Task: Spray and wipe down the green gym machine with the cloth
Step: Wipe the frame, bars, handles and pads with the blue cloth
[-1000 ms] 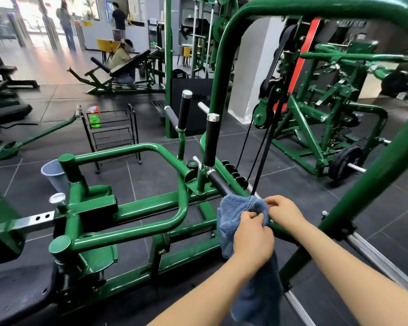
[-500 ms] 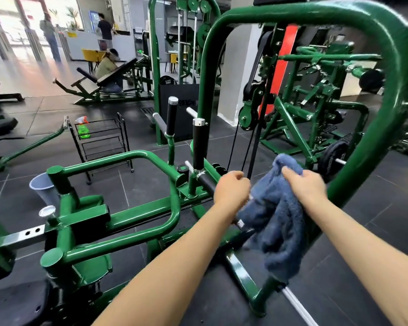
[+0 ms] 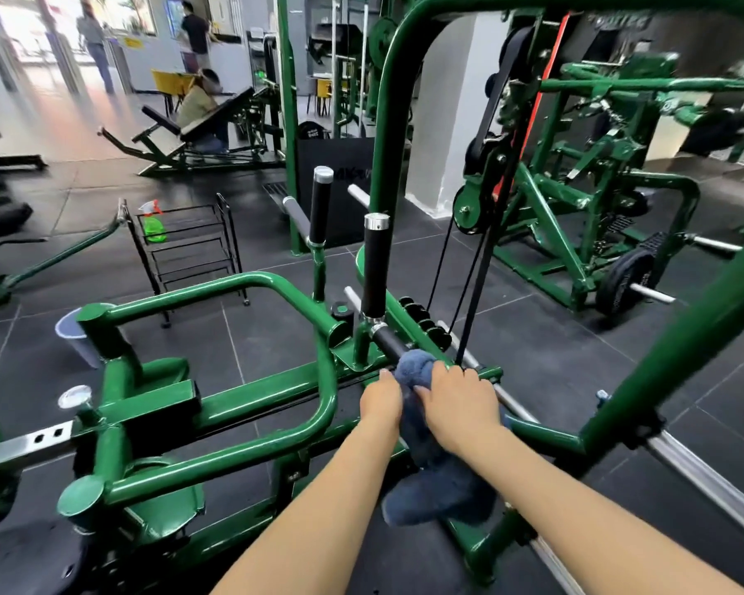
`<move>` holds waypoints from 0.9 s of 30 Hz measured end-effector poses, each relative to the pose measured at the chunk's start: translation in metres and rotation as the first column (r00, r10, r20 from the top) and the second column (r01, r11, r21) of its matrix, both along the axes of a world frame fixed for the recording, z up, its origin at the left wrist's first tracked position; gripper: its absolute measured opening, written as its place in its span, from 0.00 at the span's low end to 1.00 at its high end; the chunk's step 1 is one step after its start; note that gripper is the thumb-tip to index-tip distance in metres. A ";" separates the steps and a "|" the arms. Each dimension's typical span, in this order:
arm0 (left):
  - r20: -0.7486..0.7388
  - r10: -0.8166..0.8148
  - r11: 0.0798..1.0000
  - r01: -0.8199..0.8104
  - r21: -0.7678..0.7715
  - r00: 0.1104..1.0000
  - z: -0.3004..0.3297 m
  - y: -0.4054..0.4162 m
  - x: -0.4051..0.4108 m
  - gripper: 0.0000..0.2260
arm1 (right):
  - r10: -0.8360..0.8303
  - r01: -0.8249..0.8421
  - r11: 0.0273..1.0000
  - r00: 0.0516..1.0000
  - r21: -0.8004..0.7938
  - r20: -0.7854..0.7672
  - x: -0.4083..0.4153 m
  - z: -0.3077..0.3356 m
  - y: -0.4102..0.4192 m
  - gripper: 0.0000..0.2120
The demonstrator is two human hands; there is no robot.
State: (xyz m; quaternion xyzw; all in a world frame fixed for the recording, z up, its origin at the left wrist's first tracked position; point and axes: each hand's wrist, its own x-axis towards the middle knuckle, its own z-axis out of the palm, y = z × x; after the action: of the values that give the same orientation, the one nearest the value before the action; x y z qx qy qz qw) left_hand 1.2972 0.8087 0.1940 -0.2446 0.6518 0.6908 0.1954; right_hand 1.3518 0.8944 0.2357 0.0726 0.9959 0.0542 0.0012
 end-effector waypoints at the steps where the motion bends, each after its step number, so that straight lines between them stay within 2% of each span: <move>1: 0.003 0.023 1.000 -0.023 0.016 1.000 0.002 0.000 -0.005 0.20 | 0.005 -0.005 1.000 1.000 -0.010 0.006 -0.006 -0.001 -0.001 0.22; 5: -0.024 0.072 0.995 -0.070 0.066 0.997 0.000 -0.005 -0.030 0.19 | -0.029 0.029 1.000 0.997 0.008 -0.066 -0.033 -0.001 -0.007 0.20; 10: -0.025 0.002 1.000 -0.002 0.025 1.000 -0.006 -0.007 -0.057 0.23 | 0.007 -0.004 1.000 0.992 0.027 -0.125 -0.072 -0.001 -0.020 0.18; 15: -0.019 -0.064 0.998 0.064 -0.001 0.998 0.012 -0.015 -0.060 0.20 | 0.002 -0.005 1.000 0.993 -0.029 -0.116 -0.106 -0.005 -0.029 0.18; 17: -0.032 -0.109 0.994 0.108 -0.036 0.994 0.002 -0.012 -0.061 0.26 | 0.006 -0.016 0.996 0.994 -0.090 -0.109 -0.115 -0.005 -0.028 0.17; 19: -0.045 -0.107 0.994 0.106 -0.022 0.993 -0.006 -0.006 -0.059 0.28 | 0.011 -0.029 0.969 0.997 -0.247 -0.075 -0.120 -0.005 -0.022 0.17; 22: -0.052 -0.127 0.991 0.129 0.042 0.991 -0.007 -0.001 -0.057 0.24 | 0.034 0.004 0.835 0.998 -0.550 0.059 -0.123 -0.006 -0.005 0.18; 24: -0.030 -0.138 0.983 0.140 0.118 0.990 -0.006 -0.001 -0.055 0.24 | 0.057 0.021 0.776 0.993 -0.631 0.103 -0.120 -0.007 0.005 0.19; 27: 0.030 -0.140 0.971 0.131 0.202 0.990 -0.003 -0.005 -0.052 0.24 | 0.054 0.044 0.749 0.990 -0.661 0.127 -0.108 -0.005 0.008 0.19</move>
State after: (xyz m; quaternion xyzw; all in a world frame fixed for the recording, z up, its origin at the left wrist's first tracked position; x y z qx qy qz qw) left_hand 1.2455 0.8042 0.1905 -0.1938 0.5901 0.7321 0.2796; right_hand 1.2435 0.9023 0.2303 0.0608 0.9481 -0.2970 0.0955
